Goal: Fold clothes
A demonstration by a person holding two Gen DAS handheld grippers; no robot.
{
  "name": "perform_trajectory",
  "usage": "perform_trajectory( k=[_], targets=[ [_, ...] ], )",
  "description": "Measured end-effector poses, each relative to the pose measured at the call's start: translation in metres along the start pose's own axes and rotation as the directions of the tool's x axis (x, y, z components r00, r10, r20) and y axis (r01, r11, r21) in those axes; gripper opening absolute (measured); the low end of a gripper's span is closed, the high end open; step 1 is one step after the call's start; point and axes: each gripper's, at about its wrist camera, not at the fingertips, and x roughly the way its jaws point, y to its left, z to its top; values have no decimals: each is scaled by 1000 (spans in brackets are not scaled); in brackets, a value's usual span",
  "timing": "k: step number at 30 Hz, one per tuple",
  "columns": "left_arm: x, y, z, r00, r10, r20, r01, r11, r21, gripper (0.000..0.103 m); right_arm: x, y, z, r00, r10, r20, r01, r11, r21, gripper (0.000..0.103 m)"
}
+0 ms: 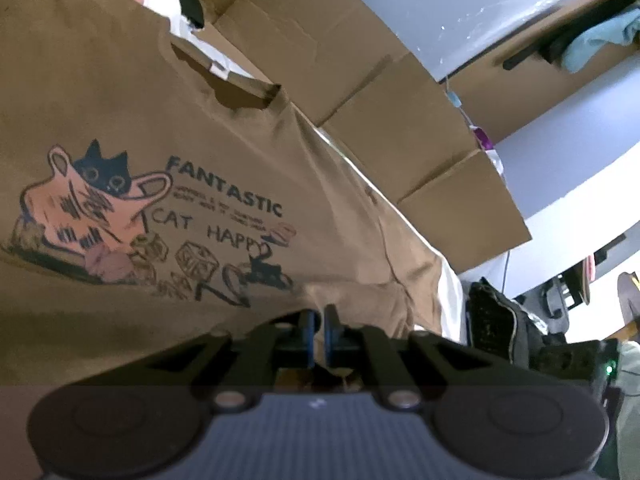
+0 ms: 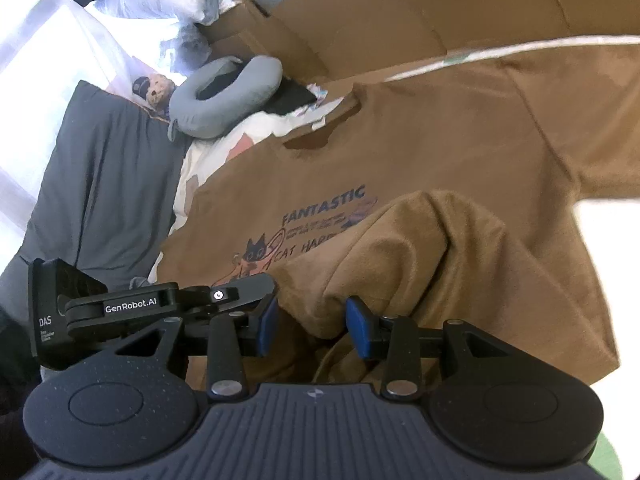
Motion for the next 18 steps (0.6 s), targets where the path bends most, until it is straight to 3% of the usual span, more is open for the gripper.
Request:
perform_trajectory(
  k=[7,12,18],
  targets=[
    [4,3,-5,1000,-7,-5,7,1000,-22,2,8,0,-10,1000,-19,-22,20,998,51,44],
    [3,0,-8,1000,-15,-9,14,1000,-22,1,13,7,-11,998,-53,-21,53,998,15,40],
    [1,0,-11,1000,0,-8,0,1000,-23,1,19,13,-15,991,-130,-25,127,989,-77,19]
  ],
)
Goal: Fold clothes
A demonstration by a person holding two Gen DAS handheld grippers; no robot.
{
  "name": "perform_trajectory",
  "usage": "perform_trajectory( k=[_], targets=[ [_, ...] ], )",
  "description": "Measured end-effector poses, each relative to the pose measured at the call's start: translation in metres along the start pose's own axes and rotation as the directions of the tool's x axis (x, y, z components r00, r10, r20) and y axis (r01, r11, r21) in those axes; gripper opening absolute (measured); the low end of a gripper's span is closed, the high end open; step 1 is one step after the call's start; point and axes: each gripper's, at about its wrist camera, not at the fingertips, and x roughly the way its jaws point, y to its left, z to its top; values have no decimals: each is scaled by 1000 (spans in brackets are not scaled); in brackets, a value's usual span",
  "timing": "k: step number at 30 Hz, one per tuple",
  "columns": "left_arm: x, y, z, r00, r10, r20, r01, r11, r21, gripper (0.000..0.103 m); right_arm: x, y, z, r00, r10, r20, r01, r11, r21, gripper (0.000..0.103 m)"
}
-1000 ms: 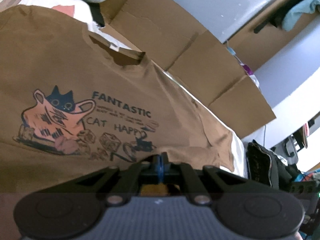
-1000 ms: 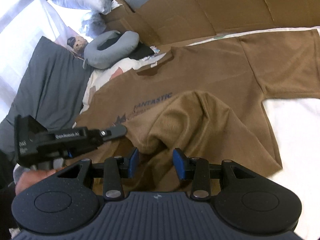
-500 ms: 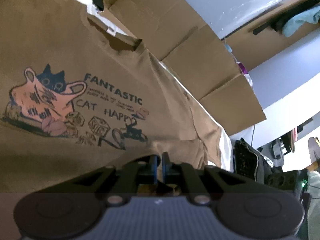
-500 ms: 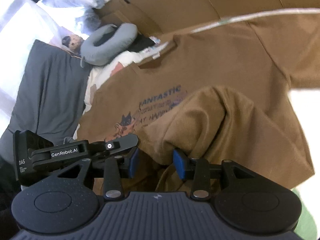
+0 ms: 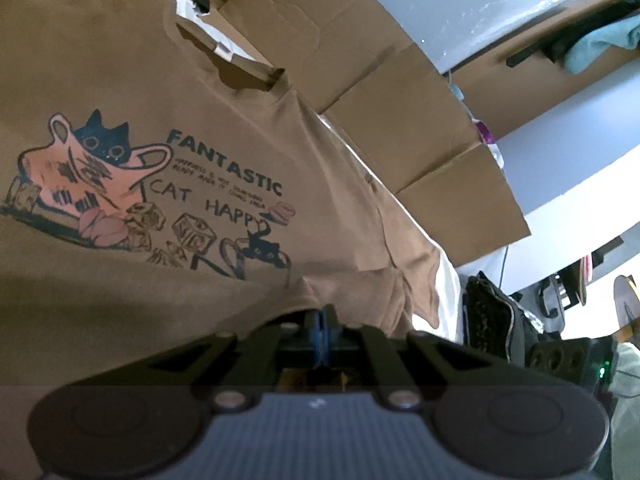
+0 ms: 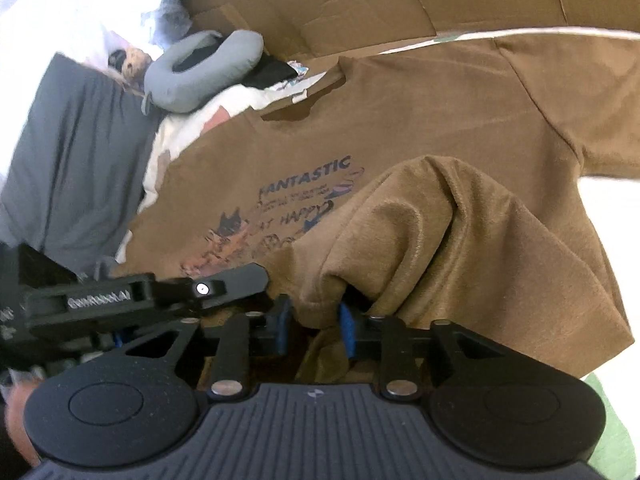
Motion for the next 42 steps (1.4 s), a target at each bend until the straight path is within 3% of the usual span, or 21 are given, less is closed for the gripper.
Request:
perform_trajectory(
  k=[4,10,12,18,20,27,35,39,42],
  targets=[
    [-3,0,-2,1000,12,2,-12,1000,-1,1,-4,2,-3,1000,-8,10,8,1000,-27,9],
    [-7,-8,-8,1000,8,-15,-8,1000,14,3,-18,11,-7,1000,-15,21,16,996,-90,5],
    [-9,-15,-12,999,42,-15,-41,998,42,5,-24,12,-8,1000,-16,19,17,996,-92,5],
    [-28,-28,-24,997,80,-9,-80,996,26,21,-56,13,-14,999,-31,19,32,998,-54,5],
    [-35,-33,-26,995,98,-17,-97,995,31,35,-70,12,-17,999,-37,12,38,998,-49,5],
    [-76,-42,-41,985,172,-32,-171,984,39,47,-115,11,-26,999,-40,-24,38,998,-52,4],
    [-133,-30,-53,947,321,-26,-321,947,22,52,-168,12,-33,998,-45,-47,42,998,-45,4],
    [-165,-13,-58,917,400,-9,-400,916,-17,52,-188,16,-34,998,-42,-54,40,998,-42,4],
    [-186,1,-61,884,467,8,-466,884,-48,52,-202,19,-38,997,-46,-68,43,998,-44,4]
  ],
)
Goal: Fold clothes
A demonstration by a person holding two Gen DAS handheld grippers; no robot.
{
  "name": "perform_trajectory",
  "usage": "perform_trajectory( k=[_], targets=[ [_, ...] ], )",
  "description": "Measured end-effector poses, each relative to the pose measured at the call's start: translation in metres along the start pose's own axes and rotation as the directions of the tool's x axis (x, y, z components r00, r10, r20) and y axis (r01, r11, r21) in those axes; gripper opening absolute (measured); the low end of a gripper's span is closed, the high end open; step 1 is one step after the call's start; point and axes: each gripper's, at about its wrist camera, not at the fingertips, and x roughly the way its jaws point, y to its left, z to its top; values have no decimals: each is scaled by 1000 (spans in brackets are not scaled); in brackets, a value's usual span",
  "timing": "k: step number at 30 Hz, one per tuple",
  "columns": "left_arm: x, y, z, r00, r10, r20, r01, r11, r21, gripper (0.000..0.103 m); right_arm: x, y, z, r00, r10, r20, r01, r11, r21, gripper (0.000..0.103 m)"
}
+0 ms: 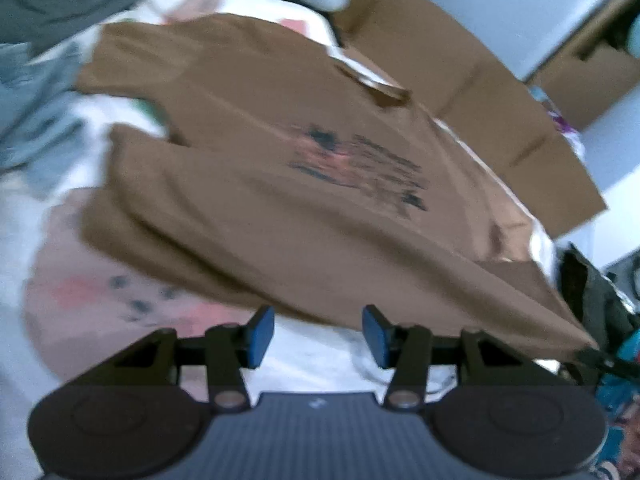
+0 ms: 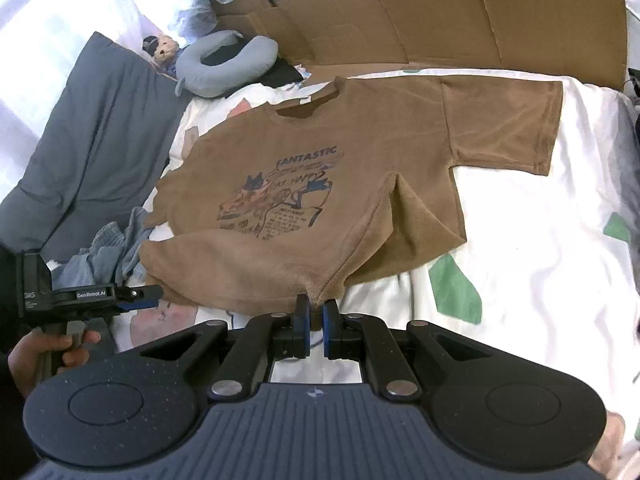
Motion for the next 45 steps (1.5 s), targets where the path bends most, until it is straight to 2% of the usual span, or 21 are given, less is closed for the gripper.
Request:
perform_trajectory(
  k=[4,9,15,23,25,27,28,30,31,35,45],
  targets=[
    [-12,32,-1,996,92,17,-91,995,-38,52,-12,-1,-11,1000,-14,-26,14,1000,14,4],
    [-16,61,7,988,151,19,-150,988,-45,52,-26,-5,-24,998,-27,-54,29,999,45,4],
    [-6,73,17,989,147,30,-146,989,-15,52,-38,-14,-36,995,-53,-80,60,994,87,4],
    [29,62,12,994,106,25,-107,992,61,52,-33,-32,-52,986,-107,-129,121,987,104,4],
    [35,62,11,993,111,29,-112,992,64,52,-31,-37,-56,982,-117,-146,133,985,108,4],
    [39,59,10,991,125,38,-129,985,113,51,-28,-41,-61,978,-129,-162,149,982,114,4],
    [41,57,9,990,133,43,-138,981,138,49,-27,-44,-63,976,-136,-169,157,981,117,4],
    [41,57,8,991,132,38,-136,978,160,31,-25,-47,-67,973,-146,-180,169,978,122,4],
    [39,58,8,991,128,31,-131,978,161,9,-25,-48,-68,972,-148,-182,172,977,124,4],
    [17,51,7,991,133,28,-136,973,188,5,-24,-49,-71,972,-147,-182,172,977,128,4],
    [-59,38,2,985,175,-3,-170,965,200,4,-34,-41,-73,973,-124,-196,146,984,102,4]
  ],
)
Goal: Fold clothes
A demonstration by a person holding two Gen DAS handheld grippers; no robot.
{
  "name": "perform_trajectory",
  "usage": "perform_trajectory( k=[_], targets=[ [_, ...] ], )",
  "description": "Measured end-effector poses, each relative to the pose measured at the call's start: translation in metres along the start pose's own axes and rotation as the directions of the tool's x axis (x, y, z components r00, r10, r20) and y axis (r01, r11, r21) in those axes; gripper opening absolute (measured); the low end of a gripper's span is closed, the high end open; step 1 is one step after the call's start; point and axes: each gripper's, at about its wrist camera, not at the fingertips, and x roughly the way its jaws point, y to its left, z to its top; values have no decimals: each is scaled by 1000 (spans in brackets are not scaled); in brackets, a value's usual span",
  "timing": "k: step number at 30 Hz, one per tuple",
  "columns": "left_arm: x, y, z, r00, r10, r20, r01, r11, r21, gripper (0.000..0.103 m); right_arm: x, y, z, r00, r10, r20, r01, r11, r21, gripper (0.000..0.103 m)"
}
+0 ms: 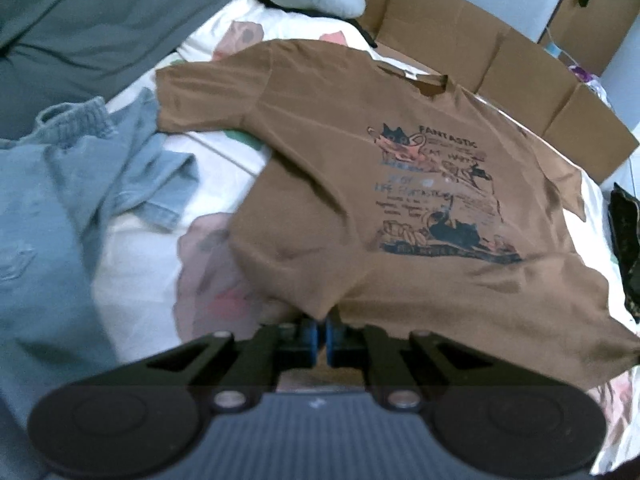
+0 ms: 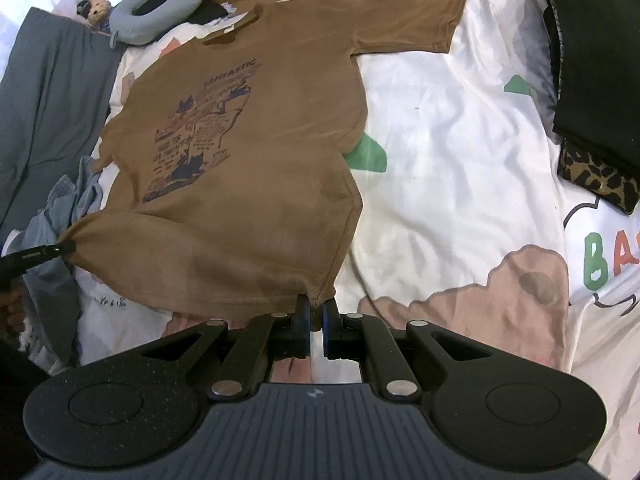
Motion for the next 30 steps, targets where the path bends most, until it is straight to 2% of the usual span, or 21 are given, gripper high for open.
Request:
perform_trajectory(
  k=[8,14,17,18,21,22,23,30],
  targets=[
    [-24,3,-13,997,30,-67,-29,1000,12,4,1,-5,-16,999,-18,-50,19,1000,14,3],
    [-1,6,-30,985,74,-153,-70,997,34,4,25,-22,-38,993,-53,-101,59,996,62,3],
    [14,7,-39,981,68,-181,-63,997,33,5,43,-28,-48,989,-77,-129,86,994,64,3],
    [19,6,-42,979,67,-191,-62,997,34,7,48,-31,-50,987,-87,-136,96,993,64,3],
    [29,7,-50,976,69,-208,-65,997,28,24,59,-38,-52,982,-113,-150,125,990,70,3],
    [29,10,-53,977,67,-204,-65,998,15,39,62,-40,-53,981,-120,-155,132,989,72,3],
    [28,13,-55,978,63,-198,-64,998,1,46,66,-42,-53,979,-125,-159,139,987,75,3],
    [21,38,-72,990,72,-120,-84,992,-94,47,80,-45,-52,974,-155,-168,172,981,89,3]
  ],
)
